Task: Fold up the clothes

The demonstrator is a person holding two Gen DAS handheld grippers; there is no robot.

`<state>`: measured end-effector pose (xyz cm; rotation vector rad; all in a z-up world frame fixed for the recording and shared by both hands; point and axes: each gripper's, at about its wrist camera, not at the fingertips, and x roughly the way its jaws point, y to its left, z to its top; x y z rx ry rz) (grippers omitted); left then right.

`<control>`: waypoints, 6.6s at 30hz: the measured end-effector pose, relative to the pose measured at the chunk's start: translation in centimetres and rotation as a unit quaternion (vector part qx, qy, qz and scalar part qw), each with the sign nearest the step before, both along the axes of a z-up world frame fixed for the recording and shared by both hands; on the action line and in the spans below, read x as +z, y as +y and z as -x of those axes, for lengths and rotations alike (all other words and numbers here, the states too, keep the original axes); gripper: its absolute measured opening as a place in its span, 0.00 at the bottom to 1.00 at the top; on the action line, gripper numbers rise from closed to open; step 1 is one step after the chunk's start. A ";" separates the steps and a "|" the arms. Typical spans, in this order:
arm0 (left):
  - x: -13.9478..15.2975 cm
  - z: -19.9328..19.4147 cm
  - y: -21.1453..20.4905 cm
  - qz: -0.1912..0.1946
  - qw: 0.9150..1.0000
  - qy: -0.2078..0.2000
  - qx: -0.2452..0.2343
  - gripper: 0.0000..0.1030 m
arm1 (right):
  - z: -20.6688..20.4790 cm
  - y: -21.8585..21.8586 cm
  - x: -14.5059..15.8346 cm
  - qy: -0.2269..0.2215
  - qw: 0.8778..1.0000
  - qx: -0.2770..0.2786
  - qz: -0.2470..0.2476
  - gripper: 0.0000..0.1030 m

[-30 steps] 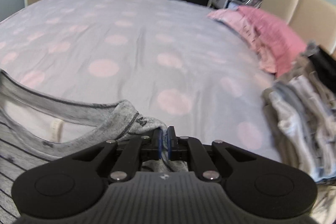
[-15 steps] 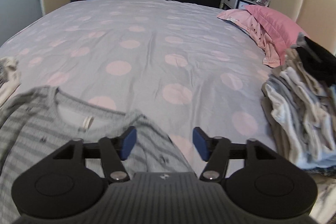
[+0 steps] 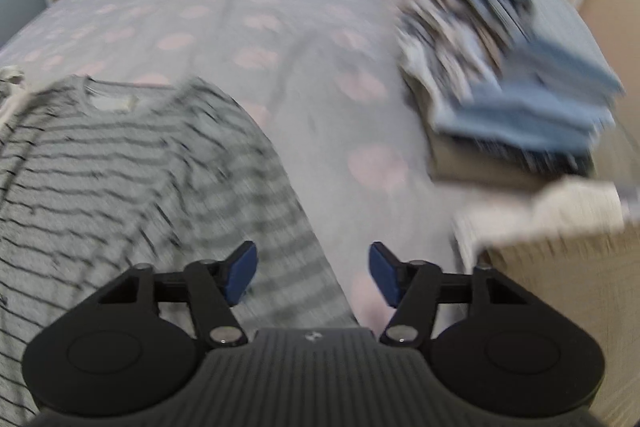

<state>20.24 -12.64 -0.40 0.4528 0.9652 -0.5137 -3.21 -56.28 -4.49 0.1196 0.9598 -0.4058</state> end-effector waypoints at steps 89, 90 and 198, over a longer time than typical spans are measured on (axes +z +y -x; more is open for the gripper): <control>-6.9 -15.5 -19.3 0.066 0.995 0.013 -0.079 0.44 | -25.5 -1.8 -4.9 -0.047 0.988 0.079 -0.124 0.38; -7.2 -15.6 -19.8 0.067 0.994 0.014 -0.087 0.46 | -26.1 -1.6 -5.2 -0.047 0.987 0.085 -0.129 0.39; -4.4 22.3 7.6 -0.027 0.981 0.032 -0.190 0.38 | 6.8 19.1 0.3 -0.053 0.973 0.214 -0.070 0.82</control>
